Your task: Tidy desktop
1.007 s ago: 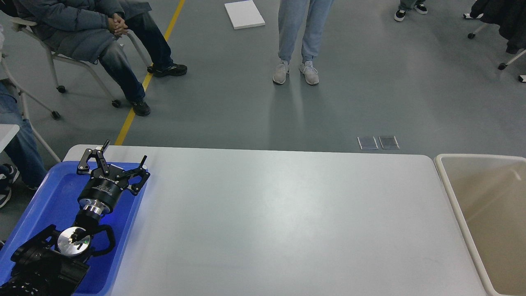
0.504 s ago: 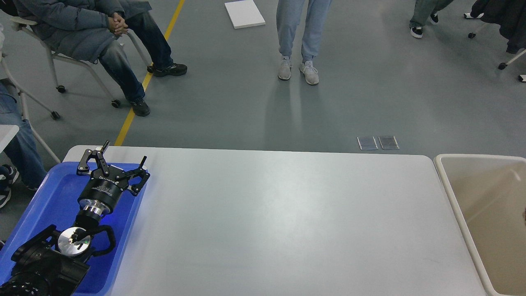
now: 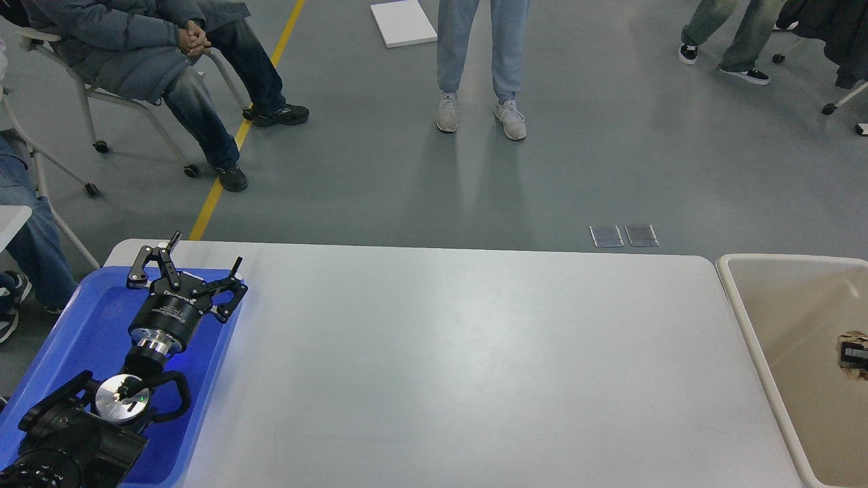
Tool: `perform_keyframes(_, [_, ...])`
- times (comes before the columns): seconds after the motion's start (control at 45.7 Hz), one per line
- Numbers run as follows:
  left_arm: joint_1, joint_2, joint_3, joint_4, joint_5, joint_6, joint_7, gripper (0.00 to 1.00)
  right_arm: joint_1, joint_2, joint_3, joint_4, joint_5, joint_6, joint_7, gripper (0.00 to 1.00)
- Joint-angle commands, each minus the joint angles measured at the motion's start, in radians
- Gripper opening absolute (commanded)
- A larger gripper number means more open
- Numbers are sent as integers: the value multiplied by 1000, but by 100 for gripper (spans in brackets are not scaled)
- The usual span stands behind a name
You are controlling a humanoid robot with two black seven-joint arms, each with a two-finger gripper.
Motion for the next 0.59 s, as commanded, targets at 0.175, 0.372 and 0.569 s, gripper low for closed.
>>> perform_keyframes(0.175, [0, 0, 1, 0, 0, 0, 0, 100, 5, 0, 16, -6, 4, -5, 1, 98])
perform_keyframes(0.372, [0, 0, 1, 0, 0, 0, 0, 100, 28, 0, 19, 1, 4, -2, 1, 99])
perform_keyframes(0.569, [0, 0, 1, 0, 0, 0, 0, 100, 97, -35, 21, 67, 4, 1, 3, 99])
